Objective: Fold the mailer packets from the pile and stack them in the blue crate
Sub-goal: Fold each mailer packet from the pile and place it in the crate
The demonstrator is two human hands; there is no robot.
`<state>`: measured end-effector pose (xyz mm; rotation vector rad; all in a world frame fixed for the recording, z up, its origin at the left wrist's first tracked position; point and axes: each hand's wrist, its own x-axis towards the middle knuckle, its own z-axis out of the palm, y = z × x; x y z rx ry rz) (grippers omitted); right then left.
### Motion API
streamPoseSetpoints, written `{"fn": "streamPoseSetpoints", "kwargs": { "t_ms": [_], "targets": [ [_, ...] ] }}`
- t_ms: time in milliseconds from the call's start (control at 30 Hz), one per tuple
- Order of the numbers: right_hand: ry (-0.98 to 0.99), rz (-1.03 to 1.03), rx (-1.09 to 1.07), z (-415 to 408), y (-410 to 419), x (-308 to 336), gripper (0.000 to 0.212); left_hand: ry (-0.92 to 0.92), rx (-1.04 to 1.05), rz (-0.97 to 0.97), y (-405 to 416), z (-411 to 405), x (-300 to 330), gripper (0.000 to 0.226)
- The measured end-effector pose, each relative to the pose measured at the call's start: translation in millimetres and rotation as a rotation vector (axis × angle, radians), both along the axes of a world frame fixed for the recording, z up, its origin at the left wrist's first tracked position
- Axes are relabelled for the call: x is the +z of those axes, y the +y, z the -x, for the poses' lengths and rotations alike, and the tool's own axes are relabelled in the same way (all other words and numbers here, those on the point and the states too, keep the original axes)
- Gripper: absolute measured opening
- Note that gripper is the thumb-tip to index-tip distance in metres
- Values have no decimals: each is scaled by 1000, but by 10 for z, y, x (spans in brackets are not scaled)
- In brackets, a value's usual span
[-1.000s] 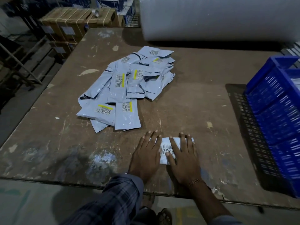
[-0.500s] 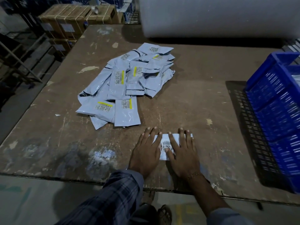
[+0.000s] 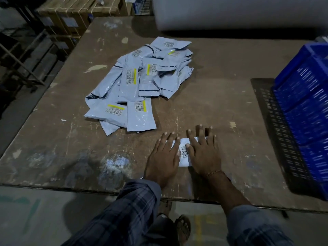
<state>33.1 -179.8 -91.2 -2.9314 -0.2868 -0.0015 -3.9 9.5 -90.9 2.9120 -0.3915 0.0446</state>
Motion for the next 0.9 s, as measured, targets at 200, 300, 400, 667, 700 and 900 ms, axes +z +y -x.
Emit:
{"fn": "streamPoseSetpoints", "kwargs": {
  "t_ms": [200,300,400,667,700,900],
  "targets": [
    [-56,3,-12,288,10,-27,55,7,102,3,-84,16,24,60],
    [-27,-12,-21,231,8,-23,55,17,85,-86,-153,31,59,61],
    [4,-16,17,92,-17,-39,56,26,7,-141,-205,65,87,65],
    [-21,-48,2,298,-41,-35,57,31,64,-184,33,-48,114,60],
    [-30,-60,-1,326,-41,-45,57,35,75,-184,8,-31,118,60],
    [-9,-97,-11,310,-45,-57,58,19,136,-87,-124,-140,180,65]
  ]
}}
